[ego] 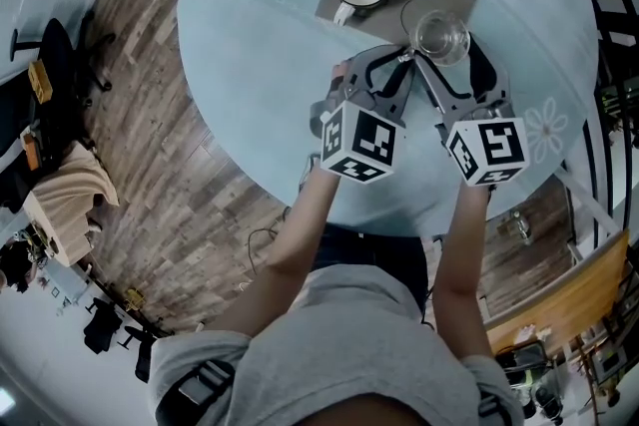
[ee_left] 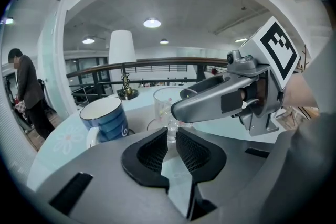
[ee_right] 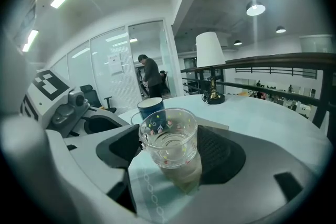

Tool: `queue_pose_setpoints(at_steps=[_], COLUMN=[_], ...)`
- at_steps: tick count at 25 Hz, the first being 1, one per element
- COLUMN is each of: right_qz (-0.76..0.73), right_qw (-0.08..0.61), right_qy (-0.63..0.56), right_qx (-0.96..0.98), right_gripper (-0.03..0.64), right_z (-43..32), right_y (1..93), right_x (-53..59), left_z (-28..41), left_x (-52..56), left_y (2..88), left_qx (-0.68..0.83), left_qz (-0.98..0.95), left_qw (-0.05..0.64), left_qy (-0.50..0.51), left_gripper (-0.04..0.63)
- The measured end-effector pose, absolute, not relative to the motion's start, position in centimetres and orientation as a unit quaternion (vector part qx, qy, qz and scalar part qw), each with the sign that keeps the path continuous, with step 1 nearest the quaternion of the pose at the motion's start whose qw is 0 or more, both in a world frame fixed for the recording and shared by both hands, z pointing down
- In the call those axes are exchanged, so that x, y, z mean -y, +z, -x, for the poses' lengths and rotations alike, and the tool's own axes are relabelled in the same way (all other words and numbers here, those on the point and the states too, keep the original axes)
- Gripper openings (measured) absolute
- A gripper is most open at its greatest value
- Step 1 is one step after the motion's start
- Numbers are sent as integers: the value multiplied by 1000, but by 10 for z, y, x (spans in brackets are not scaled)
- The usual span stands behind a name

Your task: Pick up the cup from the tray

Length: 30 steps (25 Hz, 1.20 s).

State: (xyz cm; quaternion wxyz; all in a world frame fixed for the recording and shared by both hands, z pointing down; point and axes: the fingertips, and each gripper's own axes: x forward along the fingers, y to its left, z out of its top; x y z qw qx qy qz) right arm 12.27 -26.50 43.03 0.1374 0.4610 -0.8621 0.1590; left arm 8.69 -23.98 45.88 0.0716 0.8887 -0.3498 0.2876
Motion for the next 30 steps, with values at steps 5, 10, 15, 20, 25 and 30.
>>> queue_pose_setpoints(at_steps=[5, 10, 15, 20, 25, 30], right_qz=[-463, -464, -463, -462, -462, -459], right_qw=[141, 141, 143, 145, 150, 170], right_qy=[160, 165, 183, 197, 204, 192], right_qx=[861, 859, 855, 852, 850, 851], right_gripper=[314, 314, 314, 314, 314, 314], right_z=[-130, -127, -127, -122, -122, -118], right_y=[425, 426, 440, 457, 473, 491], right_x=[240, 216, 196, 181, 172, 168], left_z=[-95, -92, -91, -85, -86, -84], left_x=[214, 189, 169, 153, 145, 140], left_y=[453, 454, 468, 483, 499, 518], left_qx=[343, 336, 329, 329, 327, 326], left_qz=[-892, -894, -892, -887, -885, -880], left_qw=[72, 65, 72, 81, 87, 83], left_qy=[286, 290, 301, 312, 319, 334], left_gripper=[60, 60, 60, 60, 60, 61])
